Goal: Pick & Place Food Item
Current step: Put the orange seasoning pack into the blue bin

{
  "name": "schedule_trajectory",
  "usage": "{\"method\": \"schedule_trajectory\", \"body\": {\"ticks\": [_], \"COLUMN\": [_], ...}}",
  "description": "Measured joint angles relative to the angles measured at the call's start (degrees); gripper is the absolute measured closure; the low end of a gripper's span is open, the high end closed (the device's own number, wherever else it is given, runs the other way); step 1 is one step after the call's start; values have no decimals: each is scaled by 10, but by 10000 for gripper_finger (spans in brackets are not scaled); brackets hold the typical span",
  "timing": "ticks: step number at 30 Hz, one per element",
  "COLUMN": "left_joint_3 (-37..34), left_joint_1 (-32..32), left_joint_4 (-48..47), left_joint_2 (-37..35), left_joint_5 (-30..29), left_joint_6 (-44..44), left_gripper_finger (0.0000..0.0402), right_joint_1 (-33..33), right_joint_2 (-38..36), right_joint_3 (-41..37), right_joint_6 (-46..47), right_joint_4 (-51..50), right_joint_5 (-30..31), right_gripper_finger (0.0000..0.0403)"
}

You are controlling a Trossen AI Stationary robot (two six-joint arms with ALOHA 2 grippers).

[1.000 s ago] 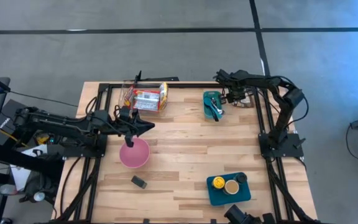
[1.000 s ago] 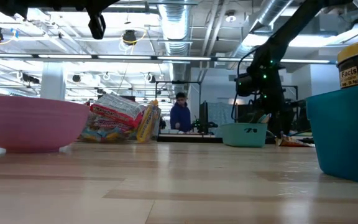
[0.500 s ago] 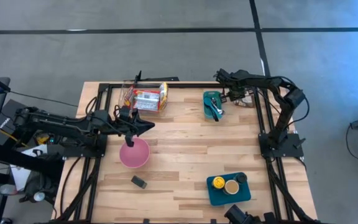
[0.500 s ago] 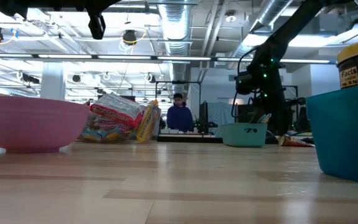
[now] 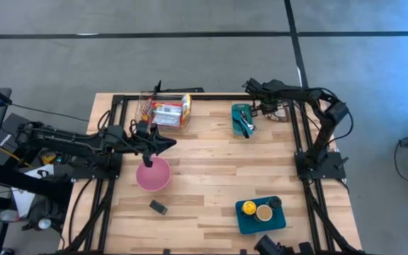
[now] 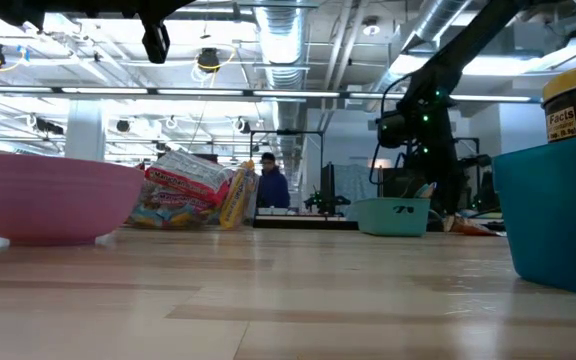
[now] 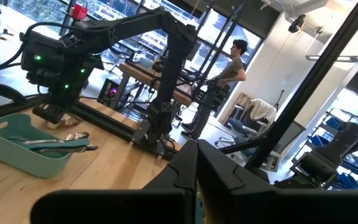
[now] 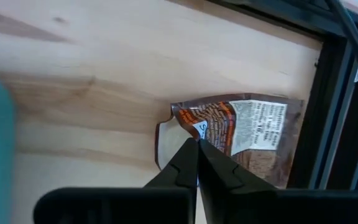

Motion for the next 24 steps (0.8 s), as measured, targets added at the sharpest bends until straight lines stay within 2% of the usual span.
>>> {"method": "schedule_trajectory", "body": {"ticks": [9,16,24], "left_joint_3": [0,0,0], "left_joint_1": [0,0,0], "left_joint_4": [0,0,1], "left_joint_2": [0,0,0], "left_joint_5": [0,-3,-7], "left_joint_6": [0,0,0], "left_gripper_finger": [398,398,398], "right_joint_1": [11,22,72], "right_joint_2": [-67,-161,-274], "right_joint_3": [0,0,0], "right_joint_6": [-7,-7,-7], "right_joint_4": [-14,-39,-45], "right_joint_5": [-2,-3,-6], "right_gripper_finger": [403,403,403]}}
